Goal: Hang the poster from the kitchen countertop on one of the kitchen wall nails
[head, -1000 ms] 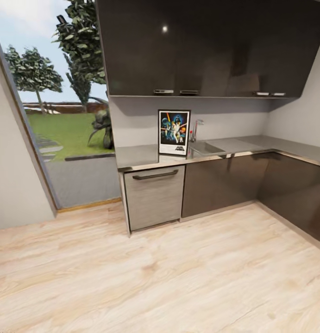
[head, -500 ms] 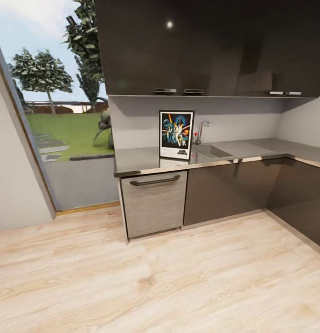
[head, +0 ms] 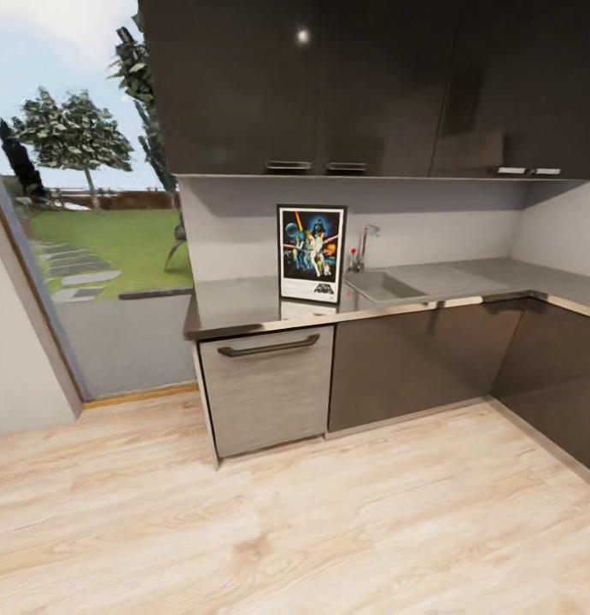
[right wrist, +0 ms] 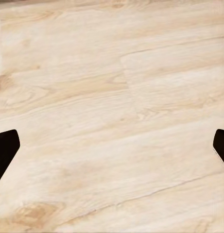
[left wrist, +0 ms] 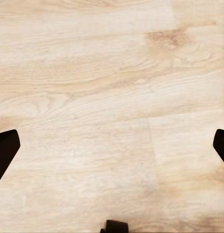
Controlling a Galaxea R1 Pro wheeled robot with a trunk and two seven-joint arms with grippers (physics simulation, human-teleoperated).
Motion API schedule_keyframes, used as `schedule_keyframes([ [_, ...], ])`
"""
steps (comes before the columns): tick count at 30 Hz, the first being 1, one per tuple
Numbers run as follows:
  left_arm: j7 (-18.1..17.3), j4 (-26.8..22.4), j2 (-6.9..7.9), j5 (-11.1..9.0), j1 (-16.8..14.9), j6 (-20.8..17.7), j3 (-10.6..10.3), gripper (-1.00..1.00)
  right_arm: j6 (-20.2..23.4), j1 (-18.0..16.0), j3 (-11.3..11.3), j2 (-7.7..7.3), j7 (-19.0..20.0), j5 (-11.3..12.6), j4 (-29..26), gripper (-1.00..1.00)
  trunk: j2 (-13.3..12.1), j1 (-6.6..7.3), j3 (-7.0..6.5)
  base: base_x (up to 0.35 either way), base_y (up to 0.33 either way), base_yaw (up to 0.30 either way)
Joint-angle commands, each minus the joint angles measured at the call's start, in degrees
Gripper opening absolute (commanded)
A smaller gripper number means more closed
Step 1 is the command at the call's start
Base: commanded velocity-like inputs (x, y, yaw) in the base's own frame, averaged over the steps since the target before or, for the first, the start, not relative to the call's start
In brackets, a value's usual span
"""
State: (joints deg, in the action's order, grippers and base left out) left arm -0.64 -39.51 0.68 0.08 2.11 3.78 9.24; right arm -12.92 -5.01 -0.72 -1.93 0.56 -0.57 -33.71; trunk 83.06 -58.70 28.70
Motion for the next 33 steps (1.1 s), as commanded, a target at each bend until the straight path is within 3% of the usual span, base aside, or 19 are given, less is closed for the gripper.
schedule_keyframes([
  [1, -0.1, -0.1, -0.02, 0.0, 0.0, 0.1, 0.1, 1.00, -0.2, 0.0, -0.1, -0.02, 0.1, -0.1, 0.0, 1.00, 0.0, -0.03, 0.05, 0.314, -0.130, 0.000],
  [6, -0.1, -0.1, 0.02, 0.0, 0.0, 0.1, 0.1, 1.00, -0.1, -0.1, 0.0, -0.03, 0.1, -0.1, -0.1, 1.00, 0.0, -0.03, 0.05, 0.327, -0.050, 0.000],
  [7, 0.0, -0.1, 0.02, -0.1, 0.0, 0.1, 0.1, 1.00, -0.2, 0.0, -1.3, -0.12, 1.0, -3.2, -4.2, 1.00, 0.0, -0.03, 0.05, 0.332, -0.002, 0.000],
  [8, 0.0, -0.1, 0.02, -0.1, 0.0, 0.1, 0.1, 1.00, -0.2, 0.0, -1.9, -0.11, 2.2, -3.9, -6.2, 1.00, 0.0, -0.03, 0.05, 0.332, -0.001, 0.000],
  [10, 0.0, -0.1, 0.02, -0.2, 0.0, 0.1, 0.2, 1.00, -0.1, 0.0, -3.0, -0.10, 4.2, -4.7, -9.6, 1.00, 0.0, -0.03, 0.05, 0.332, -0.001, 0.000],
  [11, -0.1, -0.1, 0.04, -0.4, 0.0, 0.1, 0.7, 1.00, 0.0, 0.0, -4.1, -0.15, 5.9, -5.5, -16.7, 1.00, 0.0, -0.03, 0.05, 0.332, 0.000, 0.000],
  [12, -0.1, -0.1, 0.03, -0.6, 0.0, 0.1, 1.2, 1.00, 0.1, 0.0, -4.2, -0.17, 6.1, -5.5, -18.3, 1.00, 0.0, -0.03, 0.05, 0.332, 0.000, 0.000],
  [15, -0.4, -0.1, 0.03, -1.9, 0.0, 0.1, 4.5, 1.00, 1.4, -0.6, -4.3, -0.53, 7.1, -5.7, -26.7, 1.00, 0.0, -0.03, 0.05, 0.332, 0.000, 0.000],
  [19, -0.5, -0.1, 0.03, -2.5, 0.0, 0.1, 6.2, 1.00, 8.1, -3.2, -4.3, -0.88, 9.8, -5.5, -33.5, 1.00, 0.0, -0.03, 0.05, 0.332, 0.000, 0.000],
  [21, -0.6, -0.1, 0.07, -2.6, 0.0, 0.1, 6.9, 1.00, 13.7, -6.9, -4.3, -0.99, 14.4, -5.4, -36.5, 1.00, 0.0, -0.03, 0.05, 0.332, -0.025, 0.000],
  [25, -0.6, 0.0, 0.24, -2.7, 0.0, 0.1, 7.3, 1.00, 18.4, -12.1, -4.0, -1.27, 20.2, -5.4, -37.9, 1.00, 0.0, -0.03, 0.05, 0.332, -0.060, 0.000],
  [27, -0.6, 0.0, 0.29, -2.7, 0.0, 0.2, 7.3, 1.00, 20.3, -13.9, -3.3, -1.96, 22.4, -5.2, -38.1, 1.00, 0.0, -0.03, 0.05, 0.328, -0.083, 0.000],
  [30, -0.6, 0.0, 0.34, -2.7, 0.0, 0.1, 7.4, 1.00, 23.9, -16.5, 0.8, -4.06, 29.5, -4.3, -38.0, 1.00, 0.0, -0.03, 0.05, 0.315, -0.113, 0.000],
  [32, -0.6, 0.0, 0.36, -2.7, 0.0, 0.1, 7.4, 1.00, 27.0, -19.1, 5.8, -6.16, 39.7, -2.5, -37.9, 1.00, 0.0, -0.03, 0.05, 0.300, -0.140, 0.000],
  [33, -0.6, 0.0, 0.36, -2.7, 0.0, 0.1, 7.4, 1.00, 28.0, -19.8, 6.7, -6.49, 42.0, -2.2, -37.9, 1.00, 0.0, -0.03, 0.05, 0.295, -0.148, 0.000],
])
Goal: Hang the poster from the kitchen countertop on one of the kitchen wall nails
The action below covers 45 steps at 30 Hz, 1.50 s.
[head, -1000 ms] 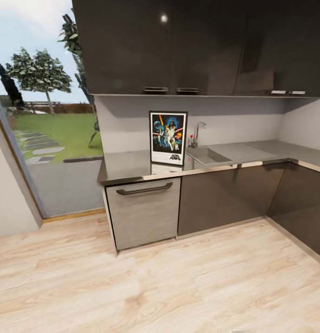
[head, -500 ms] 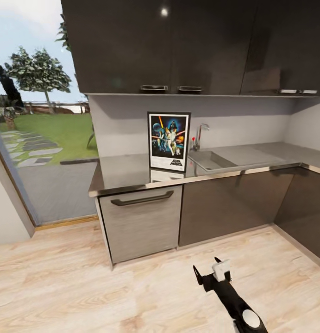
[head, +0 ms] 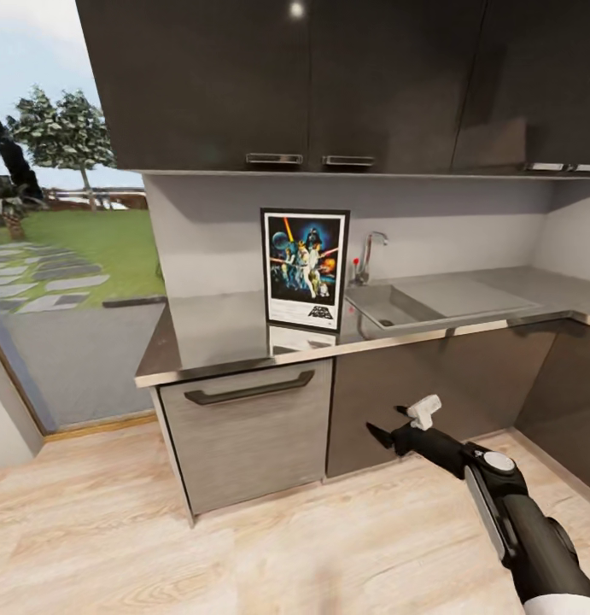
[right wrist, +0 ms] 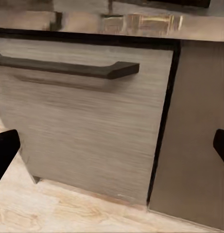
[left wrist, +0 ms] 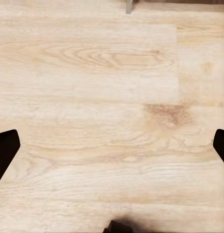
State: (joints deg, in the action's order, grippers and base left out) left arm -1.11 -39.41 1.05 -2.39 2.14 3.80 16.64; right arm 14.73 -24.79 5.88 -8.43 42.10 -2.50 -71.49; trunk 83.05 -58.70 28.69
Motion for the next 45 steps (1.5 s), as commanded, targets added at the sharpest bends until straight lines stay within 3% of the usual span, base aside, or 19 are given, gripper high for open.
schedule_keyframes([
  [1, -0.1, -0.1, -0.01, -0.2, 0.0, 0.1, 0.0, 1.00, 1.4, -0.8, 0.8, -0.27, 2.5, 0.0, 0.0, 1.00, 0.0, -0.03, 0.05, 0.293, -0.151, 0.000],
  [2, -0.1, -0.1, 0.00, -0.2, 0.0, 0.1, 0.1, 1.00, 2.6, -1.4, 1.4, -0.50, 4.3, 0.2, 0.0, 1.00, 0.0, -0.03, 0.05, 0.291, -0.154, 0.000],
  [3, -0.1, -0.1, 0.00, -0.3, 0.0, 0.1, 0.1, 1.00, 7.5, -3.3, 3.0, -1.09, 9.5, 0.7, 0.0, 1.00, 0.0, -0.03, 0.05, 0.281, -0.163, 0.000],
  [10, 0.0, 0.1, 0.00, -0.2, 0.0, 0.1, 0.1, 1.00, 13.3, -6.8, 3.4, -1.25, 13.0, 1.2, -0.1, 1.00, 0.0, -0.03, 0.05, 0.271, -0.168, 0.000],
  [14, 0.0, 1.1, 0.00, -0.2, 0.0, 0.1, 0.2, 1.00, 17.5, -10.8, 3.1, -0.95, 15.1, 1.2, 0.0, 1.00, 0.0, -0.03, 0.05, 0.264, -0.169, 0.000],
  [22, 0.0, 1.5, 0.00, -0.3, 0.0, 0.1, 0.5, 1.00, 18.3, -14.0, 1.9, -0.22, 15.6, 1.3, 1.7, 1.00, 0.0, -0.03, 0.05, 0.261, -0.139, 0.000],
  [34, 0.0, 1.5, 0.00, -0.2, 0.0, 0.1, 1.5, 1.00, 18.1, -14.3, 0.0, 1.20, 15.7, 1.3, 4.9, 1.00, 0.0, -0.03, 0.05, 0.250, -0.019, 0.000],
  [45, 0.0, 1.5, 0.00, -0.2, 0.0, 0.1, 1.7, 1.00, 18.0, -14.2, -0.2, 1.35, 19.2, 1.4, 5.0, 1.00, 0.0, -0.03, 0.05, 0.142, 0.000, 0.000],
])
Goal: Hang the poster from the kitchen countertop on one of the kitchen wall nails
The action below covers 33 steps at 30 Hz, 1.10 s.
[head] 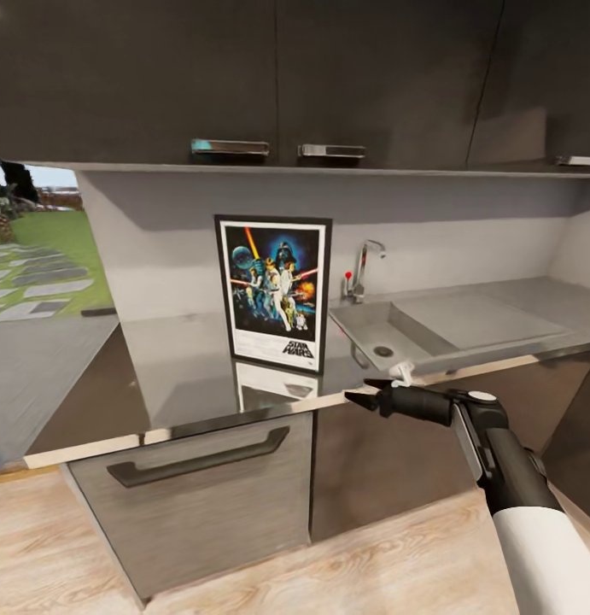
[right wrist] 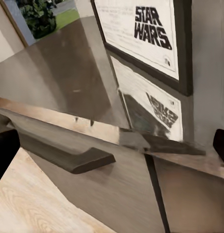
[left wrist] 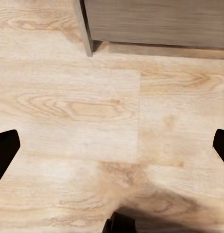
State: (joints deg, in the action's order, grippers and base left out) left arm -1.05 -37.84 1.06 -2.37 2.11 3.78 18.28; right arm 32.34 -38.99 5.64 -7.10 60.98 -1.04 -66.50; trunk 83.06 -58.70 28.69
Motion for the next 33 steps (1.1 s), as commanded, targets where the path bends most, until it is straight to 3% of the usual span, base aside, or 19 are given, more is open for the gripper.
schedule_keyframes([
  [1, -0.1, 0.3, 0.02, -0.2, 0.0, 0.1, 0.1, 1.00, 0.4, 0.0, 0.1, 0.02, 0.4, -0.1, 0.0, 1.00, 0.0, -0.03, 0.05, 0.312, 0.000, 0.000],
  [6, -0.1, 0.9, 0.23, -0.3, 0.0, 0.1, 0.7, 1.00, 0.4, 0.0, 0.1, 0.06, 0.4, -0.1, 0.0, 1.00, 0.0, -0.03, 0.05, 0.180, 0.000, 0.000],
  [13, -2.3, 1.2, 0.59, -0.3, 0.0, 0.0, 3.3, 1.00, 0.3, 0.0, 0.1, 0.08, 0.5, -0.1, 0.0, 1.00, 0.0, -0.03, 0.05, 0.152, 0.000, 0.000],
  [29, -2.9, 1.4, 0.71, -0.2, 0.0, 0.0, 3.9, 1.00, 0.1, 0.1, 0.2, 0.07, 2.2, -0.1, 0.0, 1.00, 0.0, -0.03, 0.05, 0.130, 0.055, 0.000],
  [30, -2.9, 1.4, 0.80, -0.2, 0.0, 0.0, 5.0, 1.00, 0.1, 0.1, 0.1, 0.12, 2.4, -0.1, 0.1, 1.00, 0.0, -0.03, 0.05, 0.046, 0.137, 0.000],
  [33, -2.9, 1.4, 0.85, -0.2, 0.0, 0.0, 5.7, 1.00, 0.1, 0.1, 0.1, 0.28, 2.5, -0.1, 0.2, 1.00, 0.0, -0.03, 0.05, 0.033, 0.097, 0.000],
])
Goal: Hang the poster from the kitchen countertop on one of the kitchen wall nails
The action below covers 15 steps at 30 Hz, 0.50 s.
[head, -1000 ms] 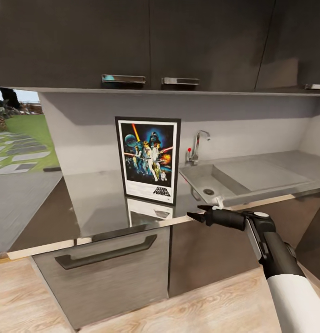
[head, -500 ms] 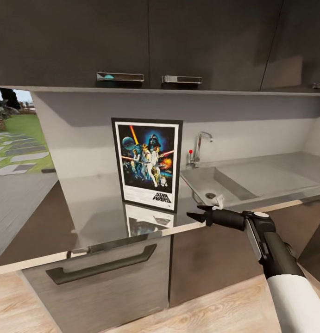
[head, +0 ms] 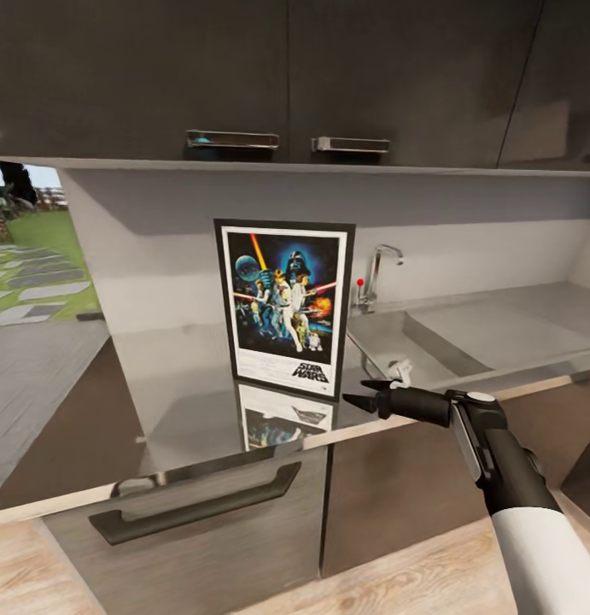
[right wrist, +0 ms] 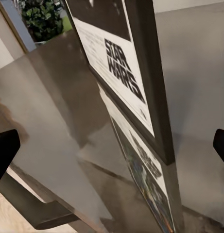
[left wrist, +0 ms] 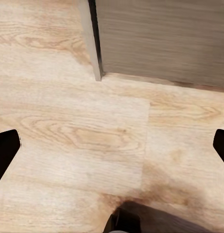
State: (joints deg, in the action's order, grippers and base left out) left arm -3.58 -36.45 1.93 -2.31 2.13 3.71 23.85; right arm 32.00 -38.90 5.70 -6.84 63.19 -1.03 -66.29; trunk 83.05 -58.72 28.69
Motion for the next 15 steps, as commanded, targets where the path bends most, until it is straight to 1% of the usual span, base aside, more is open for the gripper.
schedule_keyframes([
  [1, -0.4, 0.0, 0.01, -0.2, 0.0, 0.1, 0.3, 1.00, 0.4, 0.0, 0.1, 0.10, 0.3, -0.1, 0.0, 1.00, 0.0, 0.00, 0.05, 0.014, 0.041, 0.000],
  [3, -0.4, 0.0, 0.07, -0.2, 0.0, 0.1, 0.7, 1.00, 0.4, 0.1, 0.1, 0.47, 0.3, -0.1, 0.0, 1.00, 0.0, 0.00, 0.05, 0.006, 0.061, 0.000],
  [6, -0.4, 0.0, 0.07, -0.2, 0.0, 0.1, 0.7, 1.00, 0.4, 0.1, 0.1, 0.55, 0.3, -0.1, 0.0, 1.00, 0.0, 0.00, 0.05, 0.001, 0.128, 0.000],
  [13, -0.4, 0.0, 0.09, -0.2, 0.0, 0.1, 0.7, 1.00, 0.4, 0.1, 0.1, 0.59, 0.4, -0.1, 0.0, 1.00, 0.0, 0.00, 0.05, 0.002, 0.047, 0.000],
  [15, -0.4, 0.0, 0.09, -0.2, 0.0, 0.1, 0.7, 1.00, 0.2, 0.1, 0.2, 0.60, 0.4, -0.1, 0.0, 1.00, 0.0, 0.00, 0.05, 0.083, 0.116, 0.000],
])
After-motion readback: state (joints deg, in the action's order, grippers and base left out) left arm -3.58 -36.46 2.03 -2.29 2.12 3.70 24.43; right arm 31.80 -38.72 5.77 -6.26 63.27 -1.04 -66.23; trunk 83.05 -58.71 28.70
